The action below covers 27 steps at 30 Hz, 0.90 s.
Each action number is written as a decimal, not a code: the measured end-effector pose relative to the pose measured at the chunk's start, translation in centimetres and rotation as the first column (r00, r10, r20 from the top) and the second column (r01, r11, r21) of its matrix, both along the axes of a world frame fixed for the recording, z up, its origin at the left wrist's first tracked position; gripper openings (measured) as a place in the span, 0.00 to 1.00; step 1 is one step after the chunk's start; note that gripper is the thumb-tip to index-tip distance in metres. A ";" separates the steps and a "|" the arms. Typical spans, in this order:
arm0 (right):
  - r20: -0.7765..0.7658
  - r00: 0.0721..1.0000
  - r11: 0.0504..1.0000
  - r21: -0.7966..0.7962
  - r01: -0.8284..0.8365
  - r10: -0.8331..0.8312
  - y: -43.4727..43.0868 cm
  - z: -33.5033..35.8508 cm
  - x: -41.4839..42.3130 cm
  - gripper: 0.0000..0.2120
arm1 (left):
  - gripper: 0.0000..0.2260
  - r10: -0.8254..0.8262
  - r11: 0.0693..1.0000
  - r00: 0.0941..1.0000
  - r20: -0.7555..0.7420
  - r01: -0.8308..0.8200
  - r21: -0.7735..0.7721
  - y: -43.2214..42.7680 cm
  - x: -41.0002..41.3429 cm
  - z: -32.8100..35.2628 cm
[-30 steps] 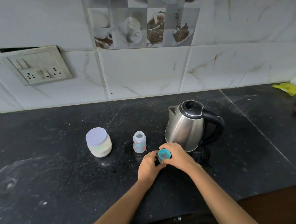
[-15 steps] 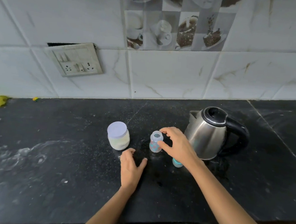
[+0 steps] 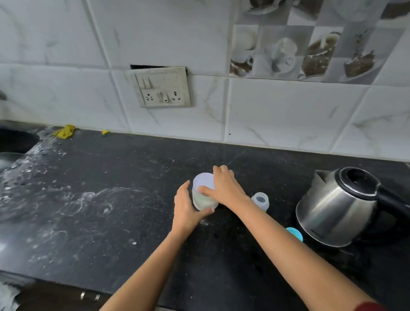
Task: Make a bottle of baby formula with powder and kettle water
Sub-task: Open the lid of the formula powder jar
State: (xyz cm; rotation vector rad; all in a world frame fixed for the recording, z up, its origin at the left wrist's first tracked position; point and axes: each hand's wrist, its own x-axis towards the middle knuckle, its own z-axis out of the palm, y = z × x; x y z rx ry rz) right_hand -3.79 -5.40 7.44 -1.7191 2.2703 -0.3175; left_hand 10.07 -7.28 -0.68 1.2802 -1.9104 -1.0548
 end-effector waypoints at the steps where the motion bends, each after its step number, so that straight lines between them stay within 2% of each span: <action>1: -0.039 0.999 1.000 0.019 0.002 -0.001 -0.5 -0.1 0.3 0.36 | 0.49 -0.036 0.999 0.999 0.004 0.036 -0.001 -0.5 -0.2 0.1; 5: -0.064 0.996 0.997 0.048 0.062 -0.059 -1.9 -0.8 1.6 0.36 | 0.46 -0.121 0.993 0.992 -0.049 0.121 0.005 -1.9 -0.9 0.5; 8: -0.146 0.984 0.993 0.025 0.111 -0.107 -2.6 -1.2 2.3 0.38 | 0.37 -0.139 0.990 0.983 -0.122 0.141 0.001 -2.6 -1.3 0.6; 10: -0.167 0.979 0.993 -0.010 0.114 -0.114 -2.7 -1.6 2.3 0.37 | 0.36 -0.139 0.988 0.981 -0.134 0.145 0.042 -3.0 -1.4 0.5; 16: -0.144 0.989 0.999 -0.046 0.025 -0.032 -2.7 -1.7 1.2 0.33 | 0.36 -0.127 0.980 0.984 -0.127 0.144 0.137 -3.8 -1.2 0.1; 27: -0.068 0.992 0.990 -0.083 -0.116 0.110 -3.0 -2.4 -0.5 0.28 | 0.36 -0.098 0.976 0.974 -0.204 0.135 0.174 -3.8 -1.2 -0.6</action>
